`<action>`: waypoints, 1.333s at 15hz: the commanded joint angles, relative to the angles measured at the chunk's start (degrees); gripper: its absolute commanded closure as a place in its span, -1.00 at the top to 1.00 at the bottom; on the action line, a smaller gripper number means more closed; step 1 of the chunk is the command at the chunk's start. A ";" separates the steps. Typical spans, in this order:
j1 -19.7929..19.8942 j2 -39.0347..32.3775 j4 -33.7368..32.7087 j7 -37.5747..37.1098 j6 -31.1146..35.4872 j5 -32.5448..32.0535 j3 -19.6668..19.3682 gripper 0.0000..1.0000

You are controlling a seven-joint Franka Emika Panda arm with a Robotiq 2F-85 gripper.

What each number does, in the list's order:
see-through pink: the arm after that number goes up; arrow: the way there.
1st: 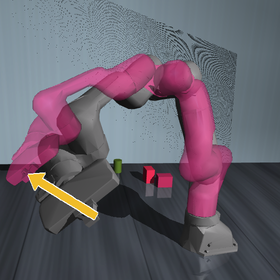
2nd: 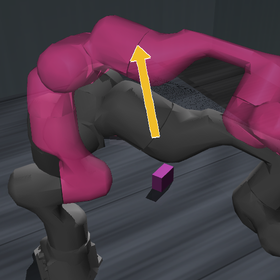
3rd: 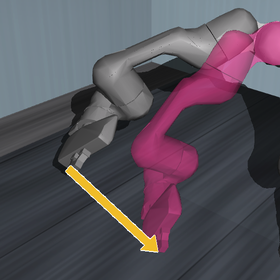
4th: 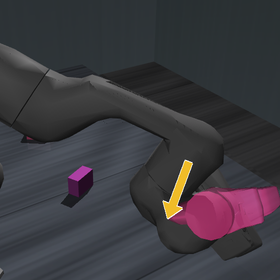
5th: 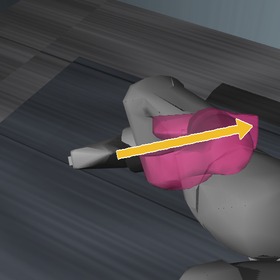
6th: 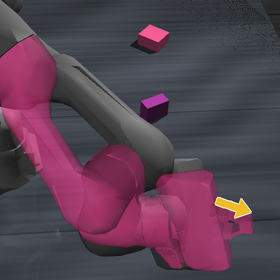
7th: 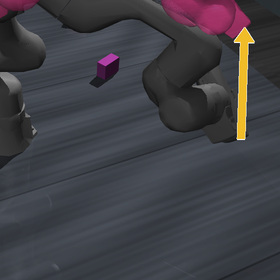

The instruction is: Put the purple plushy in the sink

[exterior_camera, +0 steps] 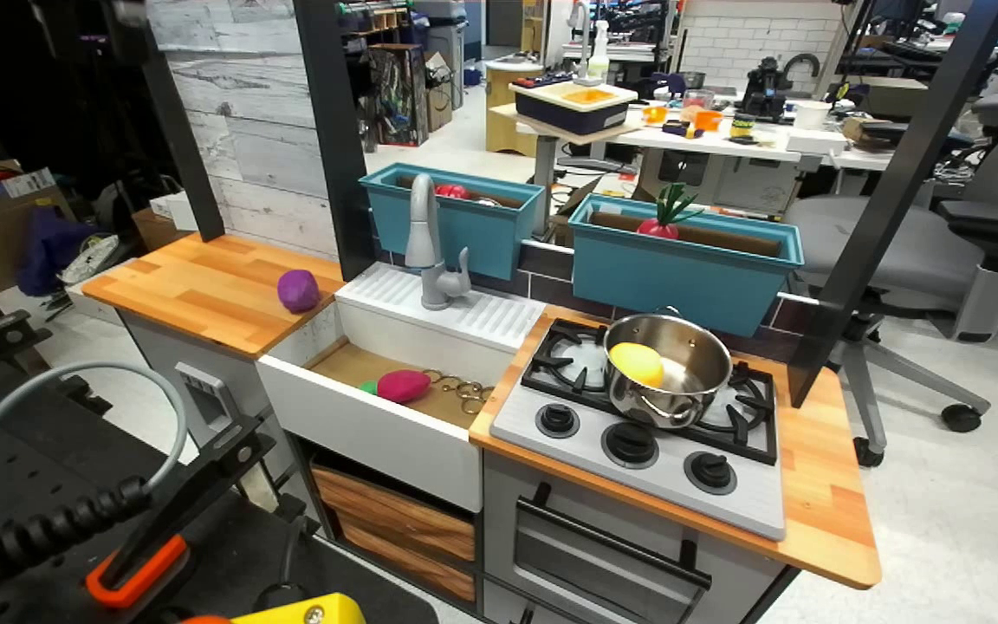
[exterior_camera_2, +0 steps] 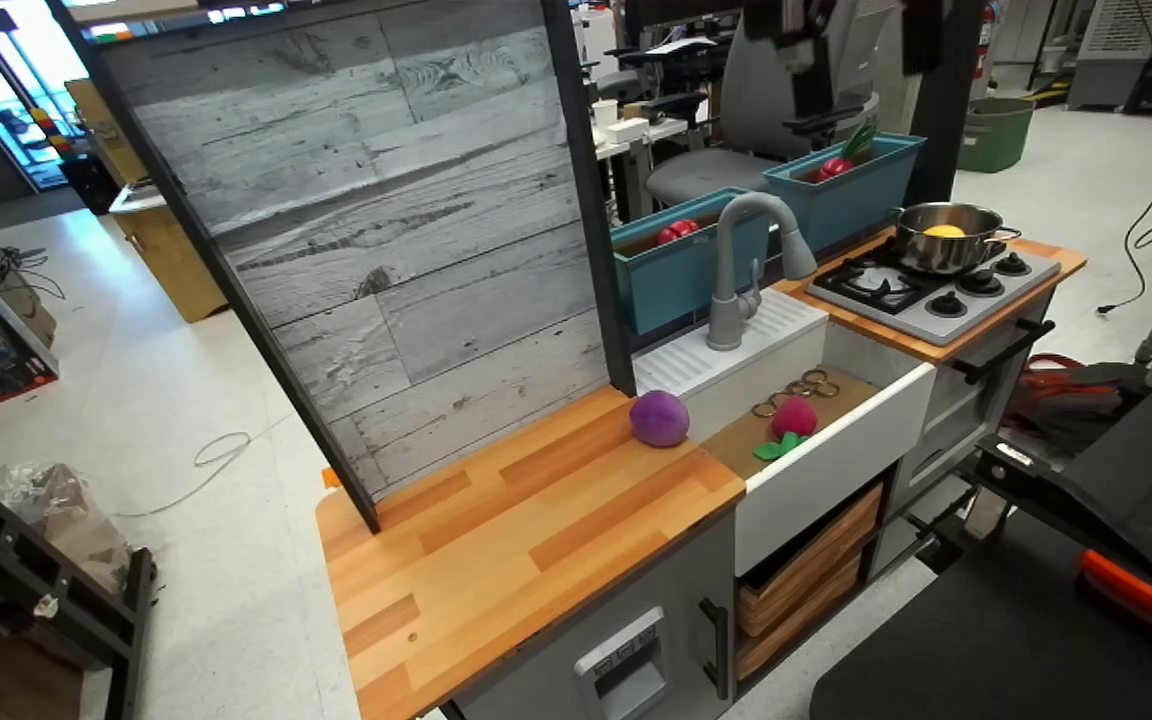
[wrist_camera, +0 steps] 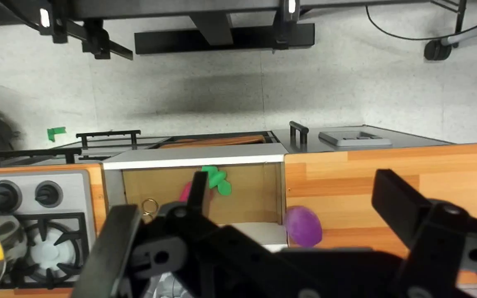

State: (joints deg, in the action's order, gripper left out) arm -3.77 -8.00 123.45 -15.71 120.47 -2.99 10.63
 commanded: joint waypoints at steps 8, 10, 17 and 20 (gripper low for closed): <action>-8.13 -30.57 -19.85 -6.00 12.83 -5.21 -9.15 1.00; -9.44 -35.78 -24.99 -6.15 13.25 -4.67 -10.15 1.00; -12.40 -50.95 -41.40 -5.16 13.16 -4.16 -11.80 1.00; -12.71 -55.72 -46.71 -3.50 13.70 -3.98 -11.53 1.00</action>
State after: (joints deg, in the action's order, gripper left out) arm -15.35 -58.45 83.74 -20.59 134.10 -6.78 -0.06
